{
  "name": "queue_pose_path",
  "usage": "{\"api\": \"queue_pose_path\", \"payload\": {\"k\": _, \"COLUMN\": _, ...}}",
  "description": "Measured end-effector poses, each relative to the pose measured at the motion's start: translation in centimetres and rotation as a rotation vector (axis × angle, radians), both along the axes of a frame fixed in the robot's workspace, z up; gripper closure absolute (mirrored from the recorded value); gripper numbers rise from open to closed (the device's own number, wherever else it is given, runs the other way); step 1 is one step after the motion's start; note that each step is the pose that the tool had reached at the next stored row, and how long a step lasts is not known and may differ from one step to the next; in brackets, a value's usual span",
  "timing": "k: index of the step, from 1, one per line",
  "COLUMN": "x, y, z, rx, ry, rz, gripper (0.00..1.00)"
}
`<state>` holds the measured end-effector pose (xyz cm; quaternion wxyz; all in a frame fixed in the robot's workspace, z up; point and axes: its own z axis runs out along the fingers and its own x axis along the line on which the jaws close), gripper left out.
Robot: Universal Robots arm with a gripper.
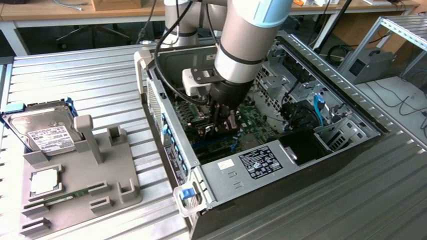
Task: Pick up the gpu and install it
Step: 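Insert the gpu into the slot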
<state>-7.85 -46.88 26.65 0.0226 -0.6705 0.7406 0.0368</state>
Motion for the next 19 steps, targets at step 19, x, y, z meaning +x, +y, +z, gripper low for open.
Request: {"api": "queue_pose_path", "payload": {"k": 19, "x": 0.1, "y": 0.12, "z": 1.73, "rx": -0.0091, "ry": -0.0003, "rz": 0.051, "gripper": 0.65}}
